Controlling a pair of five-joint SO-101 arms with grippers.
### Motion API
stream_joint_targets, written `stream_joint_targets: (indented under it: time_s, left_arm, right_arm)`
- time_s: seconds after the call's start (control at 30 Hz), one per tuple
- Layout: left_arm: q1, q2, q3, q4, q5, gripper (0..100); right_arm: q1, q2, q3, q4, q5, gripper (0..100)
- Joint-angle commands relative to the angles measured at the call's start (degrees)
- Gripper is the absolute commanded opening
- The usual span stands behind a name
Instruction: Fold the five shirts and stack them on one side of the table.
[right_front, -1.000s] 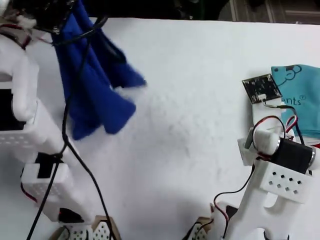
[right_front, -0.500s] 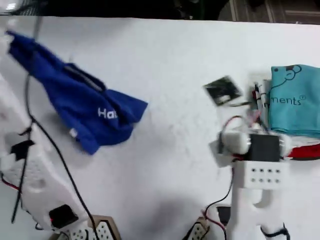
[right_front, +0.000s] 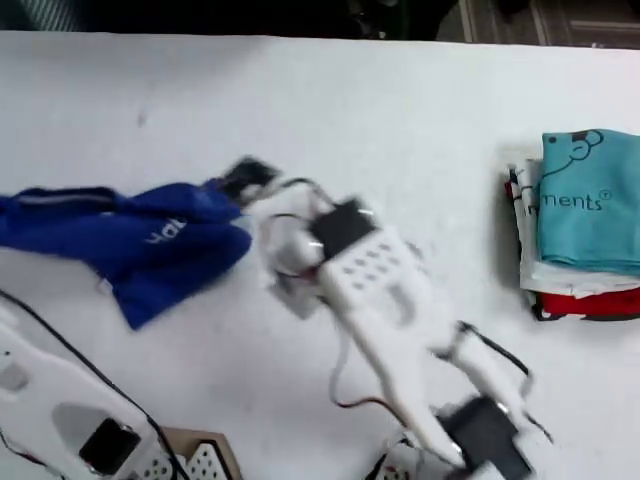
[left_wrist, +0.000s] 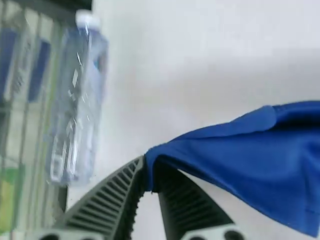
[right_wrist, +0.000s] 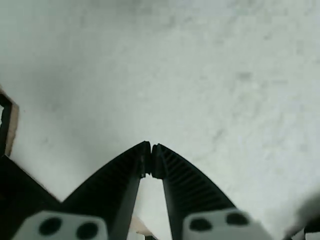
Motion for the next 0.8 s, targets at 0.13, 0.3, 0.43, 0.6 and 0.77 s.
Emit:
stream_joint_targets:
  time_s: [0.13,0.3,0.43,0.6,0.77]
  left_arm:
    - [-5.49,2.24,-1.49,0.09,-0.62,2]
    - [-6.9,2.33,-1.41,0.09,-1.49,2]
    - [-7.25,2.42,-1.41,0.09,-2.55,2]
    - [-7.16,2.42,-1.41,0.09,-2.55,2]
    - [-7.08,2.42,-1.41,0.09,-2.29,2]
  right_arm:
    - [-11.3,25.36,-23.3,-0.13,-4.4,19.5]
    - [-18.68,38.9,-40.26,-0.04,-4.48,26.8]
    - [-21.32,49.71,-52.66,-0.04,-4.48,26.8]
    - [-23.96,60.88,-67.69,-0.04,-4.4,26.8]
    - [-26.07,69.67,-77.89,-0.57,-4.13,26.8]
